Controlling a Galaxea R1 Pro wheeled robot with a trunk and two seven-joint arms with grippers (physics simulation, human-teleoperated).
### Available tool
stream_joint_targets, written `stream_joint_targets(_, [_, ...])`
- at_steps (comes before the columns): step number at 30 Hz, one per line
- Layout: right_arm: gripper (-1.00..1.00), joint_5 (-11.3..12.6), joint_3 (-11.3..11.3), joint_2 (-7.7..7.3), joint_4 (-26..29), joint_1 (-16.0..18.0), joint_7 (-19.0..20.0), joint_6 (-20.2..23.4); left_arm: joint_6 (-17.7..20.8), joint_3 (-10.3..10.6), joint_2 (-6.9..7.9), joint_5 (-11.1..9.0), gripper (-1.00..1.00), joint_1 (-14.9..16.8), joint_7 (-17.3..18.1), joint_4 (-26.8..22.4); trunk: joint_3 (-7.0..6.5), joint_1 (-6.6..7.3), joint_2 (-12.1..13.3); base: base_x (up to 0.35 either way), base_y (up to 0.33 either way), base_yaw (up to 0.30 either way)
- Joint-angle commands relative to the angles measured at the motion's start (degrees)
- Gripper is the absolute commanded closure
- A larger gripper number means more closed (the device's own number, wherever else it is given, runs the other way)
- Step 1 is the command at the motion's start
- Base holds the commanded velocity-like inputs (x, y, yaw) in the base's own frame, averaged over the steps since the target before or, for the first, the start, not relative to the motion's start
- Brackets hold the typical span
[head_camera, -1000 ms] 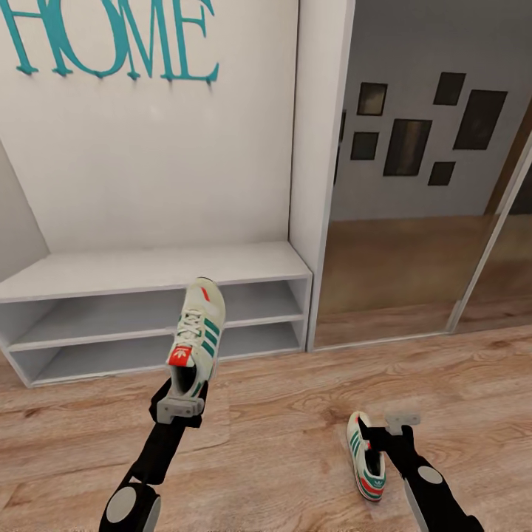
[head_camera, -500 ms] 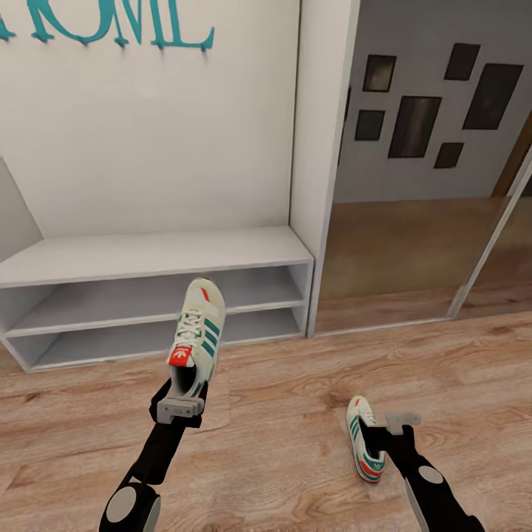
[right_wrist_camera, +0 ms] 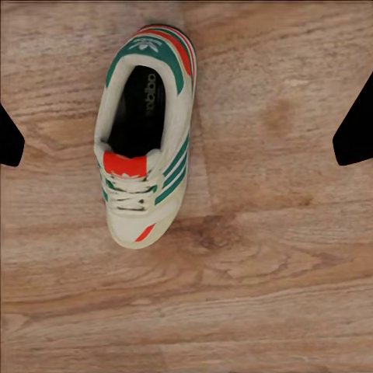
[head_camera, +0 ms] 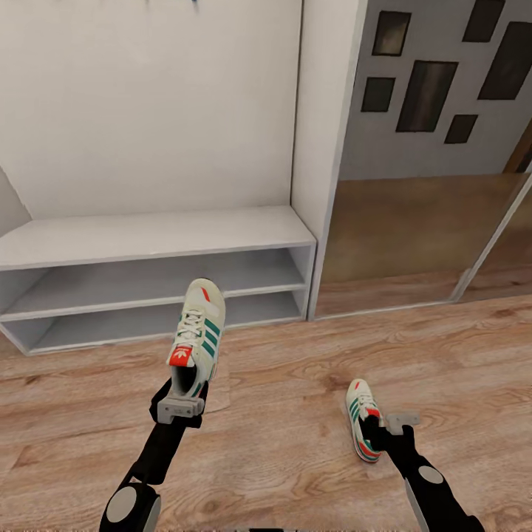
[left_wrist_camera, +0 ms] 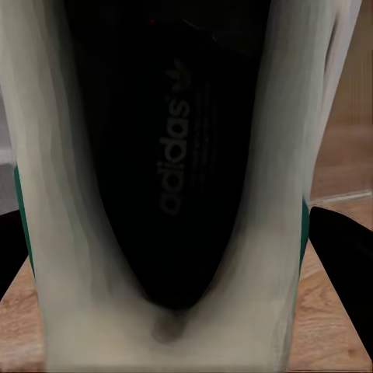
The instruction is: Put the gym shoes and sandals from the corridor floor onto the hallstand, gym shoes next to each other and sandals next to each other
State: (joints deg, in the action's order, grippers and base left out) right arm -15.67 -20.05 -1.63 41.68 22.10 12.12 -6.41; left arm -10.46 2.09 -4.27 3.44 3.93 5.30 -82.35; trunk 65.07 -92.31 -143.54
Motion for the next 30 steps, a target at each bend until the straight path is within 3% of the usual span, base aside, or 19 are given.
stream_joint_targets(1, [-1.0,-0.59,-0.34,0.05,-0.02,0.05,0.4,-0.27,-0.18,-0.08,-0.03,0.34,1.0,0.02,0.15,0.0,0.36,-0.01,-0.04,0.0,0.0,0.0])
stream_joint_targets(4, [-1.0,-0.65,-0.34,0.05,-0.02,0.05,0.38,-0.33,-0.19,-0.07,-0.03,0.34,1.0,0.02,0.15,0.0,1.18,-0.09,-0.08,0.0,0.0,0.0])
stream_joint_targets(15, [-1.0,-0.52,-0.35,0.05,1.83,0.58,0.14,0.0,-0.26,0.07,-0.04,0.34,1.0,-0.05,0.35,0.0,1.29,-0.09,-0.08,0.0,0.0,0.0])
stream_joint_targets(23, [-1.0,-0.51,-0.34,0.05,3.56,6.86,0.1,8.97,-0.18,0.1,-0.03,0.34,1.0,-0.06,0.41,0.0,1.29,-0.09,-0.08,0.0,0.0,0.0])
stream_joint_targets(30, [-1.0,-0.56,-0.34,0.05,2.24,8.57,0.1,12.07,-0.18,0.1,-0.03,0.34,1.0,-0.07,0.45,0.0,1.29,-0.09,-0.08,0.0,0.0,0.0])
